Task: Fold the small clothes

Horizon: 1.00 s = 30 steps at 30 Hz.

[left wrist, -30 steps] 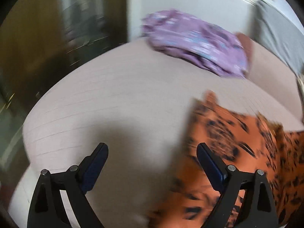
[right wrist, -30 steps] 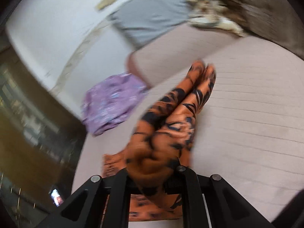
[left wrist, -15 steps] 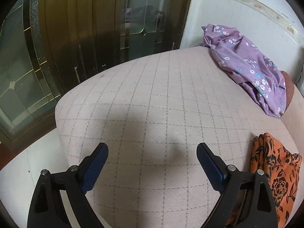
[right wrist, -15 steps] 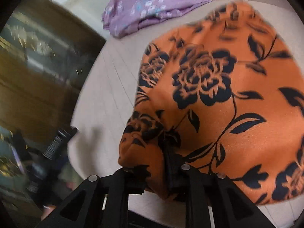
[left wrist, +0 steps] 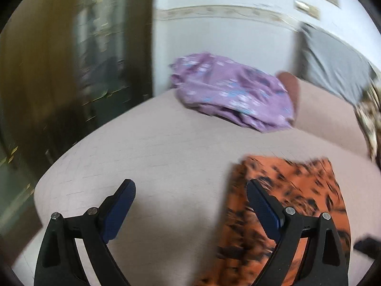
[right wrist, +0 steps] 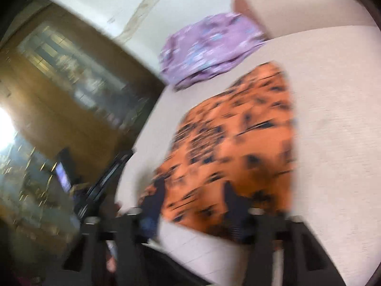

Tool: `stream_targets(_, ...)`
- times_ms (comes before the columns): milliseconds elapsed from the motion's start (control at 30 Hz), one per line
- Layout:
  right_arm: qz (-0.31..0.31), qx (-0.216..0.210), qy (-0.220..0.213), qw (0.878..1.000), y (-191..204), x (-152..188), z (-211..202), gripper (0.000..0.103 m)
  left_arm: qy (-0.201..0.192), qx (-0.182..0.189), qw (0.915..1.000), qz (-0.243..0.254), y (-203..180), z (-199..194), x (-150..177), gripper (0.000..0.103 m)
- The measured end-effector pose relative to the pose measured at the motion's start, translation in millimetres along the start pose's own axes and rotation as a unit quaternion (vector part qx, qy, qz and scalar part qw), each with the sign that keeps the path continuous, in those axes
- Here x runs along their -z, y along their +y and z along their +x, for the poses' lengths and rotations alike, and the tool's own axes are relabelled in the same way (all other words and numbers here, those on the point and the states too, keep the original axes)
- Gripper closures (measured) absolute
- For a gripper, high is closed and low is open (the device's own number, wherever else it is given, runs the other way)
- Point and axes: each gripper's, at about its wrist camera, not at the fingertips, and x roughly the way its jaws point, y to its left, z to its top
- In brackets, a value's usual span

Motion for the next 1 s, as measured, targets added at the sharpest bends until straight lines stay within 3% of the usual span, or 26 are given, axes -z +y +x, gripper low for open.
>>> stream_targets(67,0.014,0.026,-0.001,1.000,-19,1,3,0.067,0.034,-0.003,0.9988,0.034,-19,14,12,0.009)
stream_targets(133,0.035,0.039,0.062,0.997,-41,9,37,0.070,0.097,-0.049,0.9904,0.086,-36,42,30,0.008)
stream_targets(167,0.035,0.045,0.066,0.996,-43,11,45,0.074,0.108,-0.056,0.9886,0.088,-36,52,37,0.008)
stream_targets(300,-0.005,0.057,0.064,0.996,-26,-9,43,0.074,0.114,-0.029,0.9922,0.041,-23,55,31,0.004)
stream_targets(400,-0.027,0.085,0.011,0.996,-14,-52,41,0.071,0.125,-0.026,0.9916,0.022,-22,61,31,0.003)
stream_targets(533,-0.003,0.102,-0.001,0.995,-17,-102,80,0.071,0.138,-0.028,0.9900,0.002,-22,69,31,0.000)
stream_targets(567,0.008,0.108,0.012,0.994,-22,-110,99,0.070,0.137,-0.032,0.9901,0.003,-24,70,33,0.000)
stream_targets(633,0.042,0.129,0.090,0.987,-46,-121,150,0.070,0.127,-0.035,0.9913,0.012,-28,68,35,0.000)
stream_targets(667,0.056,0.136,0.110,0.983,-54,-122,168,0.070,0.123,-0.037,0.9916,0.017,-31,68,36,0.000)
stream_targets(700,0.062,0.131,0.101,0.984,-60,-124,172,0.070,0.116,-0.038,0.9923,0.020,-31,67,37,0.000)
stream_targets(733,0.062,0.126,0.086,0.986,-59,-128,169,0.070,0.113,-0.038,0.9926,0.022,-30,64,37,0.000)
stream_targets(800,0.066,0.129,0.104,0.984,-56,-129,162,0.070,0.110,-0.038,0.9930,0.021,-30,63,37,0.000)
stream_targets(1000,0.032,0.095,0.057,0.993,-34,-90,70,0.070,0.130,-0.039,0.9904,-0.026,-24,63,35,0.000)
